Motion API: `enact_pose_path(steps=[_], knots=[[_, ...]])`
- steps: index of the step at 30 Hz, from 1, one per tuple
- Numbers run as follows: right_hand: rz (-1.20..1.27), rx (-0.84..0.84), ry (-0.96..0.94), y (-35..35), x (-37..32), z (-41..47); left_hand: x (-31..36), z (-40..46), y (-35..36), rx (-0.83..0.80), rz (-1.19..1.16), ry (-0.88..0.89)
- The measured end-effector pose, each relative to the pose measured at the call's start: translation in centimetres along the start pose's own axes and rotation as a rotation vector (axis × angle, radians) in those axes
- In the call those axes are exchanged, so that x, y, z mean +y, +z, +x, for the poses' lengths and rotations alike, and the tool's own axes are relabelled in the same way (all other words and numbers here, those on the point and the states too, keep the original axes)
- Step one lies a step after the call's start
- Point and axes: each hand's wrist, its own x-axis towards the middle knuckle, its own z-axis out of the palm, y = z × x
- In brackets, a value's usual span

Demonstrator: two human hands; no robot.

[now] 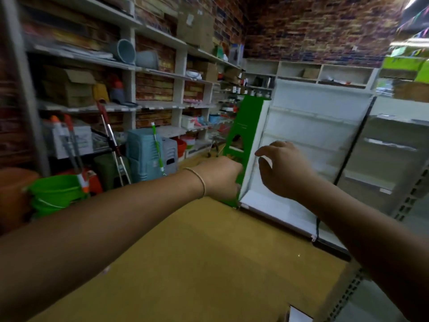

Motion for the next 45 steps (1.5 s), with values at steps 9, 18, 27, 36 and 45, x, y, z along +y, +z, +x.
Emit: enact_pose_path(steps=[9, 18, 27, 36, 45], knots=[[0.118, -0.118, -0.159, 9.8, -7.4, 9.6, -12.5, -0.3, 2.8, 0.008, -0.006, -0.248], [0.169, -0.225, -0.233, 19.6, -7.7, 22.2, -23.0, 7.8, 4.9, -0.025, 0.062, -0.426], [0.197, -0.314, -0.238, 27.2, -3.7, 35.1, -32.9, 19.3, 7.0, -0.061, -0.133, -0.573], [0.218, -0.411, -0.208, 35.6, -4.2, 45.5, -43.3, 27.5, 10.6, -0.126, -0.079, -0.574], [0.189, -0.434, -0.142, 43.6, -6.6, 58.7, -57.6, 36.9, 12.4, -0.256, -0.031, -0.523]])
